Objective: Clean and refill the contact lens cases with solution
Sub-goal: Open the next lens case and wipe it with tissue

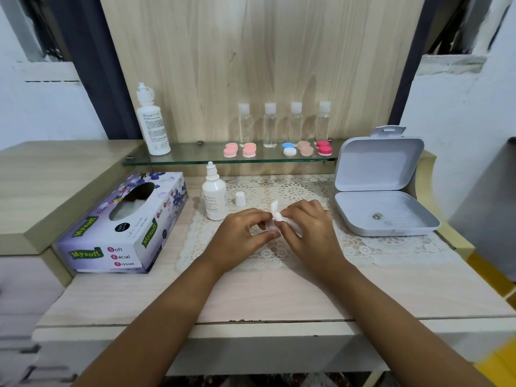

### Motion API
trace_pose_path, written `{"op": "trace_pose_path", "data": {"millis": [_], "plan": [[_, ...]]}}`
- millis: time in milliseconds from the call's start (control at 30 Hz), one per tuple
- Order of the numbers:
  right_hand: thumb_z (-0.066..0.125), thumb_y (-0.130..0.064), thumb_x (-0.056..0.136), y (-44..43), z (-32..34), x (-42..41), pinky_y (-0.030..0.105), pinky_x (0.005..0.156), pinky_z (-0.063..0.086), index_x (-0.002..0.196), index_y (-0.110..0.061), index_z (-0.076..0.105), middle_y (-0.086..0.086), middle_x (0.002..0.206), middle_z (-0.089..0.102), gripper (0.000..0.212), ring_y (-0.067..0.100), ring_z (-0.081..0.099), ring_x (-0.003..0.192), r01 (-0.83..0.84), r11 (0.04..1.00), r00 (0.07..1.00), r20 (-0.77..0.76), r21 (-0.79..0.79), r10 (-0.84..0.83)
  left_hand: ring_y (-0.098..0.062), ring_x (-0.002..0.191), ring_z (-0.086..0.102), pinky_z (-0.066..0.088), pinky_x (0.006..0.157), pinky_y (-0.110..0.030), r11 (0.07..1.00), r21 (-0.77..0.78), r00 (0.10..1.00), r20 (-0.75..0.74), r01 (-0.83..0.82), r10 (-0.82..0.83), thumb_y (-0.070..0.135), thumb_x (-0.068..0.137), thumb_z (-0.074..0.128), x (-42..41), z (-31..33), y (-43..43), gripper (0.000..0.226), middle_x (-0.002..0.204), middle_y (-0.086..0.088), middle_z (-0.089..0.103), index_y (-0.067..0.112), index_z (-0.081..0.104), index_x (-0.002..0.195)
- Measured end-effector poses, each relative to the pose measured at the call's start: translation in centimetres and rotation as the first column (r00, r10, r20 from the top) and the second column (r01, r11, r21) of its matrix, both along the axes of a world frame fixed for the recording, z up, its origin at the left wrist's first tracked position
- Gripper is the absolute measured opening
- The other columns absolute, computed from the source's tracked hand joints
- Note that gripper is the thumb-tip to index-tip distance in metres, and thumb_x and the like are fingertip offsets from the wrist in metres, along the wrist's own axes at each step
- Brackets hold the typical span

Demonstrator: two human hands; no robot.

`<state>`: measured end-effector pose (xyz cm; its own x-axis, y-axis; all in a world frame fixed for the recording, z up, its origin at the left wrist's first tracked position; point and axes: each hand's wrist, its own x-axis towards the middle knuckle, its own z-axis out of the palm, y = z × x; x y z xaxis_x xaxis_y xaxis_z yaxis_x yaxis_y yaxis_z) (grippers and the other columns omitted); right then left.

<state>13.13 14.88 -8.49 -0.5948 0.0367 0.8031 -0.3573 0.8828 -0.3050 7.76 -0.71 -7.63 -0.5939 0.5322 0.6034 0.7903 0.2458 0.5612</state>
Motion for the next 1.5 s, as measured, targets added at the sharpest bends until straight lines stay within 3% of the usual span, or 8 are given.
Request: {"op": "trace_pose_path", "data": {"millis": [133, 333, 567, 800, 1167, 1267, 1400, 1500], "plan": [[0.055, -0.032, 0.083, -0.6, 0.0, 0.6, 0.026, 0.065, 0.021, 0.088, -0.019, 0.068, -0.008, 0.086, 0.060, 0.019, 0.010, 0.043, 0.085, -0.077, 0.995, 0.997, 0.028, 0.064, 0.075, -0.007, 0.081, 0.060, 0.047, 0.075, -0.023, 1.000, -0.022, 0.999, 0.035, -0.004, 0.005, 0.014, 0.073, 0.069, -0.1, -0.1, 0.0, 0.017, 0.085, 0.000, 0.067, 0.008, 0.070, 0.090], [0.052, -0.031, 0.080, 0.5, 0.1, 0.0, 0.030, 0.068, 0.028, 0.081, -0.014, 0.065, -0.002, 0.081, 0.060, 0.021, 0.012, 0.043, 0.081, 0.102, 0.995, 0.994, -0.027, 0.001, -0.102, -0.003, 0.082, 0.061, 0.042, 0.075, -0.009, 0.999, 0.047, 0.999, 0.051, -0.015, 0.012, 0.020, 0.073, 0.078, -0.1, 0.1, 0.0, 0.030, 0.087, 0.007, 0.068, 0.011, 0.071, 0.100], [0.053, -0.033, 0.080, 0.3, 0.0, 0.4, 0.032, 0.067, 0.032, 0.080, -0.015, 0.063, -0.004, 0.081, 0.060, 0.020, 0.012, 0.044, 0.081, 0.042, 0.999, 0.999, -0.021, 0.019, -0.042, 0.001, 0.081, 0.061, 0.043, 0.074, -0.008, 0.994, 0.096, 0.997, 0.067, -0.055, 0.049, 0.016, 0.072, 0.079, -0.3, 0.1, -0.2, 0.032, 0.088, 0.010, 0.068, 0.010, 0.071, 0.102], [0.051, -0.032, 0.078, 1.3, 0.2, 0.4, 0.032, 0.069, 0.032, 0.078, -0.012, 0.063, 0.001, 0.081, 0.061, 0.023, 0.024, 0.057, 0.079, 0.174, 0.979, 0.984, -0.027, -0.102, -0.178, 0.002, 0.082, 0.060, 0.047, 0.074, -0.014, 0.987, 0.136, 0.994, 0.087, -0.083, 0.072, 0.023, 0.071, 0.077, -0.2, 0.3, -0.2, 0.031, 0.089, 0.019, 0.066, 0.016, 0.071, 0.101], [0.056, -0.028, 0.080, 0.6, -0.1, 0.8, 0.035, 0.066, 0.037, 0.079, -0.014, 0.061, -0.001, 0.080, 0.059, 0.015, 0.015, 0.049, 0.080, -0.016, 0.999, 0.999, -0.046, 0.034, 0.018, 0.004, 0.083, 0.060, 0.041, 0.073, -0.006, 0.985, 0.148, 0.993, 0.094, -0.084, 0.071, 0.019, 0.074, 0.076, -0.3, 0.2, -0.1, 0.029, 0.090, 0.016, 0.067, 0.014, 0.071, 0.102], [0.058, -0.021, 0.081, 0.7, 0.1, 0.7, 0.032, 0.067, 0.042, 0.081, -0.009, 0.061, 0.002, 0.081, 0.057, 0.013, 0.020, 0.054, 0.077, -0.076, 0.994, 0.997, -0.034, -0.077, 0.073, 0.001, 0.084, 0.060, 0.042, 0.073, -0.007, 0.983, 0.161, 0.993, 0.102, -0.083, 0.067, 0.018, 0.073, 0.077, -0.3, 0.3, -0.1, 0.030, 0.092, 0.018, 0.066, 0.016, 0.071, 0.102], [0.058, -0.019, 0.086, 0.7, 0.5, 1.0, 0.003, 0.070, 0.034, 0.090, -0.005, 0.061, 0.003, 0.084, 0.062, 0.014, 0.007, 0.052, 0.077, -0.064, 0.960, 0.996, 0.044, -0.272, 0.079, -0.003, 0.087, 0.060, 0.044, 0.073, -0.011, 0.983, 0.155, 0.992, 0.099, -0.094, 0.079, 0.019, 0.074, 0.077, -0.3, 0.4, -0.2, 0.031, 0.095, 0.021, 0.065, 0.020, 0.070, 0.104], [0.057, -0.020, 0.091, 0.4, 0.8, 1.1, 0.014, 0.066, 0.046, 0.094, -0.019, 0.057, -0.001, 0.079, 0.068, 0.003, 0.011, 0.063, 0.072, -0.057, 0.848, 0.951, 0.230, -0.527, 0.207, -0.001, 0.088, 0.060, 0.045, 0.073, -0.014, 0.987, 0.139, 0.996, 0.062, -0.075, 0.067, 0.017, 0.074, 0.077, -0.2, 0.3, -0.2, 0.032, 0.098, 0.023, 0.064, 0.021, 0.069, 0.105]]}}
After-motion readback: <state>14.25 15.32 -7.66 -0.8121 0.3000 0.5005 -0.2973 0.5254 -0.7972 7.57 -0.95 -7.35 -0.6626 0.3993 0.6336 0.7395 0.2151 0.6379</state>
